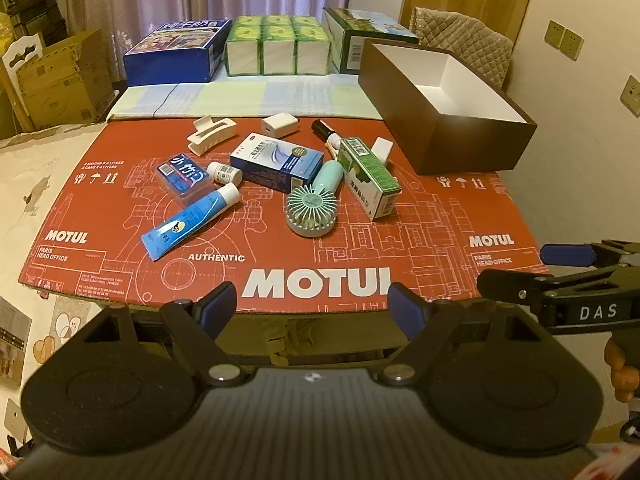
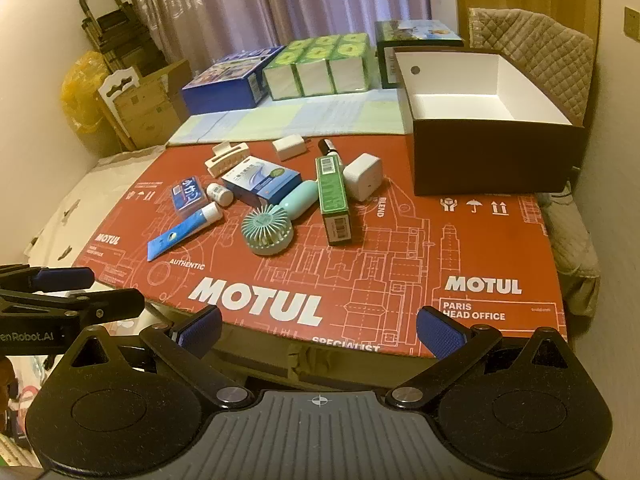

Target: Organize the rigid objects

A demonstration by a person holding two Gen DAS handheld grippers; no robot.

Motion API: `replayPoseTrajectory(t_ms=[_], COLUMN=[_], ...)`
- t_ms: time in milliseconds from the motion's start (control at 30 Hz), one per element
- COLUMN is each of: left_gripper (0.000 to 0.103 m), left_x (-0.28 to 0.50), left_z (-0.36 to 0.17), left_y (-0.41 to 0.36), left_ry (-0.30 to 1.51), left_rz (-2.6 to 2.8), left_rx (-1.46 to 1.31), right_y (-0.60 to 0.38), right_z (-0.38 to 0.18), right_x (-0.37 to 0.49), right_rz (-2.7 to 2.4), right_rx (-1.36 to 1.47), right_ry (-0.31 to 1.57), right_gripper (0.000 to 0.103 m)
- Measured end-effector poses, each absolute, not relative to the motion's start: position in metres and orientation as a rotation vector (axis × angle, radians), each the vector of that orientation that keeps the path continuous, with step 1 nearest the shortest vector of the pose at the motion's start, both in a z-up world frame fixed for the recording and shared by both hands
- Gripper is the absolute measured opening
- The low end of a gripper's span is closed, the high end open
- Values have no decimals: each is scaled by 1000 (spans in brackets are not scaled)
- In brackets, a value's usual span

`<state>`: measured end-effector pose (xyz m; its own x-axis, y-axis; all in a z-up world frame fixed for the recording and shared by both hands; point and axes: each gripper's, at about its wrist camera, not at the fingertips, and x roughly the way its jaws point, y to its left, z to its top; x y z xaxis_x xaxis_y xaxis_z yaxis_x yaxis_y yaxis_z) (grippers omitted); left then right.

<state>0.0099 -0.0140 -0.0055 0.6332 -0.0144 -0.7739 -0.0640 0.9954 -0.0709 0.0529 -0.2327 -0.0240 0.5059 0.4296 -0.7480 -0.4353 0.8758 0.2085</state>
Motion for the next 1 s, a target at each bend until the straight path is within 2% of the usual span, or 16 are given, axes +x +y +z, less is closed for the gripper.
replayPoseTrajectory(t_ms=[600,1000], left_gripper=[80,80], left_x=[9,26], left_z=[-14,-41], left_y=[-27,9], left_ry=[893,903], left_rz=[115,125], left_rx=[-106,-52], right_y=[-258,-257], right_z=[-32,-51], right_x=[62,79], right_rz=[579,582], right_rx=[-3,42], right_ry=[901,943], right_gripper=[101,101])
